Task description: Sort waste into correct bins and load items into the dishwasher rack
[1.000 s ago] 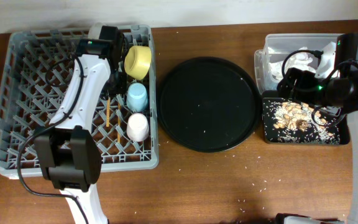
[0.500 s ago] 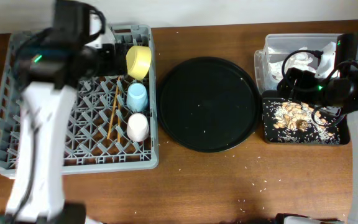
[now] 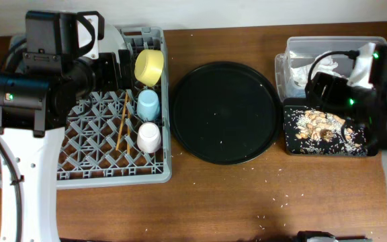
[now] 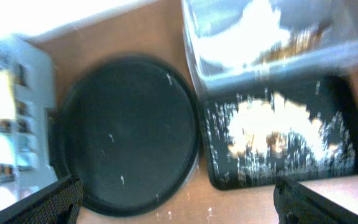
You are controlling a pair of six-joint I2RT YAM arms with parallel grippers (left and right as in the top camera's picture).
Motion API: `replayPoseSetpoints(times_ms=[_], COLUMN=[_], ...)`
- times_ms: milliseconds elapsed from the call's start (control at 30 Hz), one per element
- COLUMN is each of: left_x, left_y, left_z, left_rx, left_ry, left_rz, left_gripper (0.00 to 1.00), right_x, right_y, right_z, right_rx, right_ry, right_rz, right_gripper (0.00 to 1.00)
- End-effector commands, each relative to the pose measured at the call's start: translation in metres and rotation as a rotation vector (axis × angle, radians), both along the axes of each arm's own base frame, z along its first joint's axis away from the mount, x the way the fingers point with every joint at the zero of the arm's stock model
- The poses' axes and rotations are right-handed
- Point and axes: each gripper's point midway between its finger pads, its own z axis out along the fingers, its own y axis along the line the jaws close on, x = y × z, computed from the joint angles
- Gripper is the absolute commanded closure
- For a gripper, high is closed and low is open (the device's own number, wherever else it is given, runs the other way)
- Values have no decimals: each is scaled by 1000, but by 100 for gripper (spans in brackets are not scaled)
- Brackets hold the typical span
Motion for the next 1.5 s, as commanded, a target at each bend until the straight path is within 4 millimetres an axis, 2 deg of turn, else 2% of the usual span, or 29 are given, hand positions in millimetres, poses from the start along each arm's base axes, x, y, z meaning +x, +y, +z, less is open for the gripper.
replayPoseSetpoints(times_ms=[0,67,167,267,300,400,533,833,1033,1467], left_x=[0,0,0,0,0,0,0,0,0,0], left_y=[-2,-2,-2,-2,-2,-2,-2,-2,-2,-2], left_z=[-1,-1,-1,-1,-1,-1,-1,-1,-1,-1], left_rx=[-3,-3,-3,-3,-3,-3,-3,-3,-3,-3], left_ry=[5,5,5,5,5,5,5,5,5,5], left_rz=[-12,-12,-12,-12,-12,-12,-12,-12,-12,-12], left_gripper=[1,1,1,1,1,1,1,1,1,1], right_x=[-27,-37,-47,-60,-64,-68,-71,-73,-67,-68], right_y=[10,21,25,25,24,28,33,35,42,43], right_z=[28,31,19,-15,-33,-65,-95,-119,-179,-182], right_rx=[-73,-66,-53,-50,-54,-46,-24,-15,-10,-34], right_ry=[-187,-339,-485,-602,-642,-783,-898,-912,-746,-738], right_rz=[16,50,63,59,52,50,65,73,112,129], right_gripper=[1,2,1,1,2,2,1,1,2,1])
